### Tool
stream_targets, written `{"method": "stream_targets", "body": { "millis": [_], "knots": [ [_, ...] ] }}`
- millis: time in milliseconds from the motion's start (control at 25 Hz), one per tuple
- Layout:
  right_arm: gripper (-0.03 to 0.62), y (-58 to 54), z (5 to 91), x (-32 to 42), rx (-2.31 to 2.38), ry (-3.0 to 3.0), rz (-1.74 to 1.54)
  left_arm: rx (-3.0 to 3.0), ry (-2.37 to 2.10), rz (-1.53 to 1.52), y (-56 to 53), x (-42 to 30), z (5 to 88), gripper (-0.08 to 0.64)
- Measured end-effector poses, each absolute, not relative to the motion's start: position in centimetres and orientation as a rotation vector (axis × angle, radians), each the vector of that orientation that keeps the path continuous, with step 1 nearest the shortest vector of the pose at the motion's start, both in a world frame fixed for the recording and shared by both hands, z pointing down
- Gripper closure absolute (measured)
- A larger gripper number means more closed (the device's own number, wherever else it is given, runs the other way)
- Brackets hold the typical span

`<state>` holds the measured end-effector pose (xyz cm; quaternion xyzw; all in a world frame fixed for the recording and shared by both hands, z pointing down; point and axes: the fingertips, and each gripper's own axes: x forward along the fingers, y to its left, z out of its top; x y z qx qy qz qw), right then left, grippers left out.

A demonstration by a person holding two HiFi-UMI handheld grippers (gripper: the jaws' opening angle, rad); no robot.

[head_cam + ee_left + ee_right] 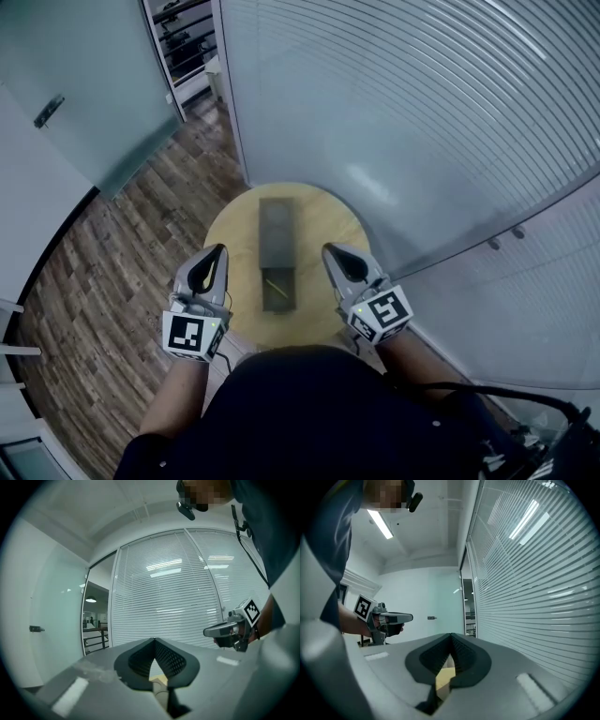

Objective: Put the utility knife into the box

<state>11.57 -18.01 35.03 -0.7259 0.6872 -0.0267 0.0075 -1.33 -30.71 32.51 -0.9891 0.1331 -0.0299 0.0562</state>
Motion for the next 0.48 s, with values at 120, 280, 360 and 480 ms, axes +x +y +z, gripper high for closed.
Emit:
{"method": "stream_targets", "body": {
  "millis": [120,280,360,480],
  "knots": [
    [0.584,-18.15,35.45,11.68,-2.264,2.155,-0.102,-3.012,0.442,-0.164,-30.71,-1.66,33.06,0.557],
    [0.584,-18.49,35.68,11.56,-2.248,2.172,-0.114,-3.012,0.463,-0.135,-30.77,-1.74,32.79,0.557],
    [0.584,-18.48,35.7,11.42,-2.245,2.184,-0.113,-3.006,0.453,-0.147,-30.68,-1.83,32.79,0.558],
    [0.584,-18.36,35.65,11.34,-2.236,2.189,-0.119,-3.002,0.428,-0.118,-30.36,-1.76,32.85,0.557]
  ]
}}
